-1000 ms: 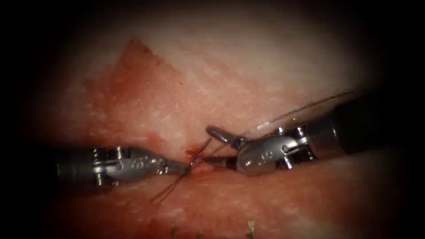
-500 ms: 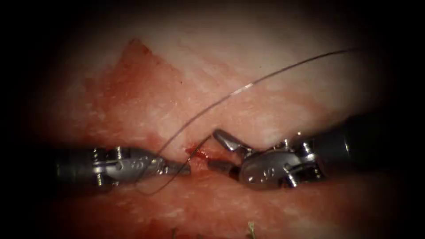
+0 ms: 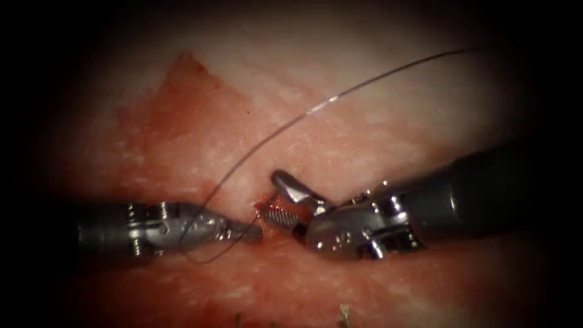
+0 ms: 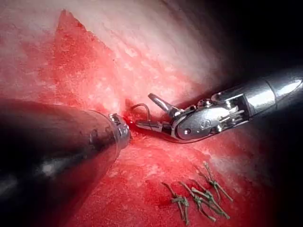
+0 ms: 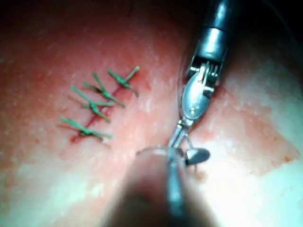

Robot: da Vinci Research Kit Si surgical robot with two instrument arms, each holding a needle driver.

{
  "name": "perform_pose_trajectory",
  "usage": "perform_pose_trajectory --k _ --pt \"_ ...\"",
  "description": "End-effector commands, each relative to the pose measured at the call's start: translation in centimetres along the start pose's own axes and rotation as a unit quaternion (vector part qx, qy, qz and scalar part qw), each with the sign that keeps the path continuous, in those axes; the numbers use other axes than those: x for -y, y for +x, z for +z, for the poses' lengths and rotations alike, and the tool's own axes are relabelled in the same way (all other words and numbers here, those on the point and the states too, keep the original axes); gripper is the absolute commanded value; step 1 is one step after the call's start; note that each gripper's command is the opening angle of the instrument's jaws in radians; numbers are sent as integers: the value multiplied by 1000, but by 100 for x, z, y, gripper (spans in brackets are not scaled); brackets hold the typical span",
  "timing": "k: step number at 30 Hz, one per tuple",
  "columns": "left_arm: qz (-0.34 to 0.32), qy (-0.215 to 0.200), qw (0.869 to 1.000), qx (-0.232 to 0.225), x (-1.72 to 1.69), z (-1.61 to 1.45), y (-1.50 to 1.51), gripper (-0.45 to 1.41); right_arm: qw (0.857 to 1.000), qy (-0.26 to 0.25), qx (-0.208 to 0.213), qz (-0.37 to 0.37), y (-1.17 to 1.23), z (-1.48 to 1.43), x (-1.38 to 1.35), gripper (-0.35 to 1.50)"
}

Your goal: Wound Closure

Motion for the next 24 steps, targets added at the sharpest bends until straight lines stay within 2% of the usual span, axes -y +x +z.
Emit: perform_pose_trajectory --k 1,5,6,9,10,11,12,13,24 --pt "-1 -1 1000 0 -2 8 -3 -27 1000 1 0 0 1 3 8 96" --pt "-1 -1 1000 0 -2 8 -3 -27 1000 5 1 -9 0 8 6 83" --pt "-1 -1 1000 0 -2 8 -3 -27 1000 13 4 -16 1 10 6 61" --pt "-1 -1 1000 0 -2 8 -3 -27 1000 12 6 -19 -1 13 5 34" --pt "-1 -1 1000 0 -2 8 -3 -27 1000 16 8 -19 -3 13 5 14" --pt "-1 -1 1000 0 -2 8 -3 -27 1000 16 8 -19 -3 13 5 14" --pt "-1 -1 1000 0 -2 8 -3 -27 1000 20 9 -20 -4 13 5 -5" --pt "-1 -1 1000 0 -2 8 -3 -27 999 32 14 -23 -9 13 6 -35" --pt "-1 -1 1000 0 -2 8 -3 -27 997 73 18 -13 -29 13 20 -35"
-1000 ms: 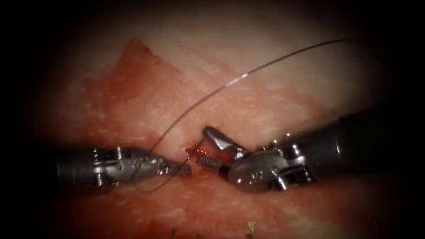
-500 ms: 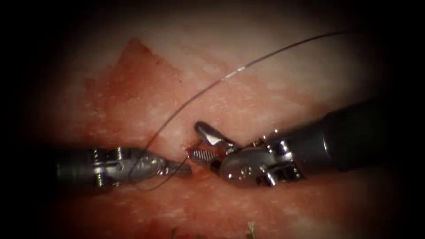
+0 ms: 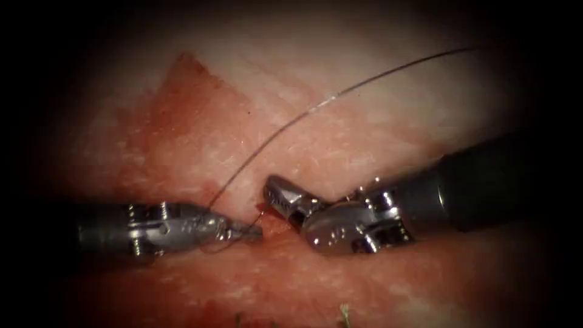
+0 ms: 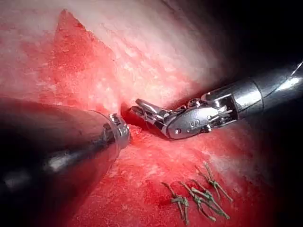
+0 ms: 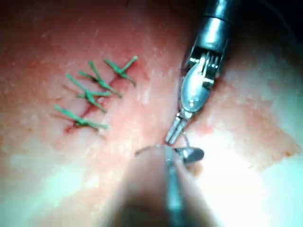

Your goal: Wound Closure

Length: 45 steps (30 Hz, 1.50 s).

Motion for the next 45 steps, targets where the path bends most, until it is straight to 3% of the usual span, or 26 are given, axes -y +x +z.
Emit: perform_pose_trajectory --k 1,10,22,33,45 --pt "-1 -1 1000 0 -2 8 -3 -27 1000 3 -1 -1 -3 4 7 -35" --pt "-2 2 1000 1 -2 13 0 -30 993 44 -74 78 -17 10 -9 -35" --pt "-2 2 1000 0 -1 17 -1 -32 988 47 -86 117 -34 4 -29 -35" --pt "2 2 1000 6 -12 49 -6 -33 984 55 -94 138 -35 4 -43 -35" --pt "-2 -3 1000 8 -9 44 -11 -30 969 92 -126 190 -45 11 -50 -35"
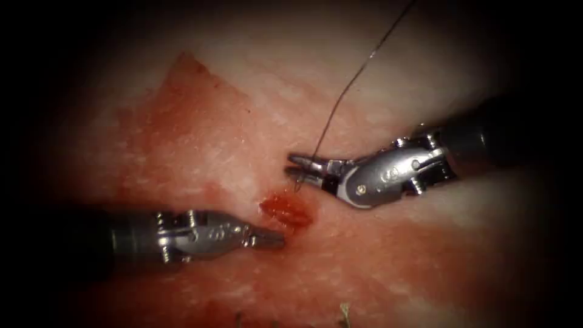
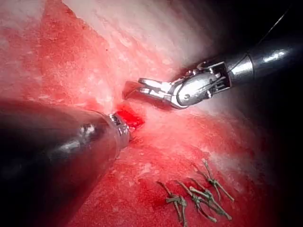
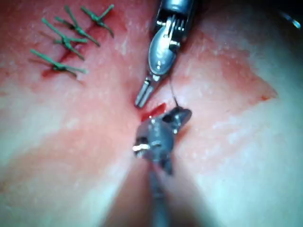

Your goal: Wound Closure

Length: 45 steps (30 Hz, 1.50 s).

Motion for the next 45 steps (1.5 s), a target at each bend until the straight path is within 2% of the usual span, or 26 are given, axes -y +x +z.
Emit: perform_pose_trajectory --k 1,7,26,32,37,43,45 --pt "-1 -1 1000 1 -2 8 -3 -30 1000 1 1 3 -5 4 8 -35" --pt "-1 -1 1000 2 -3 8 -4 -30 998 -4 -12 63 -5 4 6 -35" --pt "-1 -2 1000 5 -3 7 -4 -32 996 -6 -16 90 -5 -9 -10 -35" --pt "0 -3 1000 5 -3 6 -5 -32 990 29 -25 134 -9 2 -25 -35" --pt "0 -3 1000 6 -3 6 -5 -32 985 61 -35 160 -13 13 -19 -35" --pt "0 -3 1000 6 -3 6 -5 -32 979 41 -53 193 -20 19 -7 -35" --pt "0 -3 1000 6 -3 6 -5 -32 976 12 -47 214 -24 17 -2 -35"
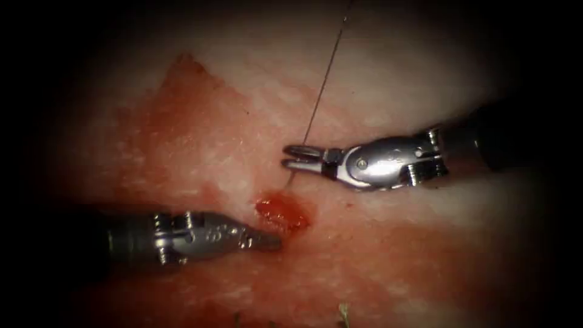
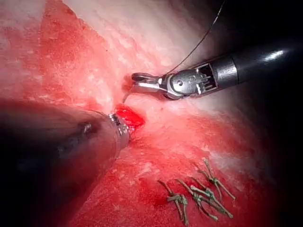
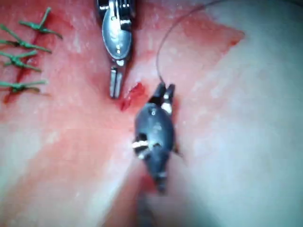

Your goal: Wound Closure

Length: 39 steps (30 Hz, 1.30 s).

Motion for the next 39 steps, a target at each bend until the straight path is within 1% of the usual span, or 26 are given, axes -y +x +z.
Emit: perform_pose_trajectory --k 1,3,6,9,11,14,17,20,23,30,34,39 --pt "-1 -1 1000 1 -2 8 -3 -32 1000 -14 -5 16 -11 0 10 -35" --pt "-1 -1 1000 1 -2 8 -3 -32 999 -40 -6 34 -13 -5 11 -35" --pt "-1 -1 1000 0 -2 8 -3 -32 997 -66 -4 48 -13 -12 14 -35" --pt "-1 -1 1000 0 -1 8 -3 -32 995 -77 -4 61 -14 -14 16 -35" --pt "-1 -1 1000 0 -1 8 -3 -32 995 -75 -5 64 -15 -13 16 -35" --pt "-3 -3 1000 2 -1 6 -5 -32 993 -67 -19 92 -18 -11 18 -35" --pt "-5 -4 1000 1 1 4 -6 -32 992 -57 -24 107 -17 -8 15 -35" --pt "-7 -6 1000 2 2 1 -8 -32 992 -38 -32 116 -14 -4 9 -35" --pt "-8 -8 1000 4 3 -1 -10 -30 989 -20 -39 140 -16 2 7 -35" --pt "-9 -13 1000 3 7 -7 -14 -25 985 -9 -54 166 -18 7 7 -35" --pt "-9 -5 1000 12 12 -10 -20 -25 985 24 -19 170 -11 4 7 -35" --pt "-13 -4 1000 11 13 -7 -24 -25 985 33 -19 171 -2 1 5 -35"
